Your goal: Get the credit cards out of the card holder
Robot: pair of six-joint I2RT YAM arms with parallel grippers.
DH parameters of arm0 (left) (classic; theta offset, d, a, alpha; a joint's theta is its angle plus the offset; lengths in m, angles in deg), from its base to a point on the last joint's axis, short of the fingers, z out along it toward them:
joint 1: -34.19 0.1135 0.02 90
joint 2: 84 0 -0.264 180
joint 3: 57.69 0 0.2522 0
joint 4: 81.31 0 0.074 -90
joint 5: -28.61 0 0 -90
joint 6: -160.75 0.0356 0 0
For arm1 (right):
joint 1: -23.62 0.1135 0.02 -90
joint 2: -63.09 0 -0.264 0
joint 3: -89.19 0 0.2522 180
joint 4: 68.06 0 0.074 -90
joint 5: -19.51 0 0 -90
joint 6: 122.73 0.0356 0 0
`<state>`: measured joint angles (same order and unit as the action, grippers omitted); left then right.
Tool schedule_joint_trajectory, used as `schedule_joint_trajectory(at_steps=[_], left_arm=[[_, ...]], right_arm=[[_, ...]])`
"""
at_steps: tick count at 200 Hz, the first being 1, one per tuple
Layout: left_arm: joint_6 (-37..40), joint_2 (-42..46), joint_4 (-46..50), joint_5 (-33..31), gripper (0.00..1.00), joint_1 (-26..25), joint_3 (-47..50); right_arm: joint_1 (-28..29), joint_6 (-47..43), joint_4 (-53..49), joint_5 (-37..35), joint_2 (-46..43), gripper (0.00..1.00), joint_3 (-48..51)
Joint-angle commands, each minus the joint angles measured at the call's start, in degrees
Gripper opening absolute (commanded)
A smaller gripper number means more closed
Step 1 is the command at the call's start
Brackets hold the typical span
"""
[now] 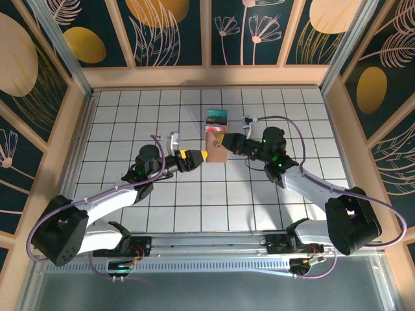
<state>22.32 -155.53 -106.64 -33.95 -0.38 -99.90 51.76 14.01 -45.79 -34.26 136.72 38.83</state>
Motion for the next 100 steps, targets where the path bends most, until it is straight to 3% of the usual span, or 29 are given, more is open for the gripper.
schedule_joint_trajectory(at_steps=[1,55,100], left_arm=[[2.5,0.1,-4.2,3.6,0.90,0.3,-0.2],[3.5,-2.9,-6.9,10.3,0.83,0.4,-2.7],[3.2,-4.5,-9.1,12.1,0.73,0.3,-3.6]], right_arm=[[-0.7,1.4,4.8,2.9,-1.9,0.10,0.1],[-1.1,4.0,9.2,6.4,0.1,0.08,-0.9],[-1.0,7.1,14.6,8.9,2.8,0.05,-1.4]])
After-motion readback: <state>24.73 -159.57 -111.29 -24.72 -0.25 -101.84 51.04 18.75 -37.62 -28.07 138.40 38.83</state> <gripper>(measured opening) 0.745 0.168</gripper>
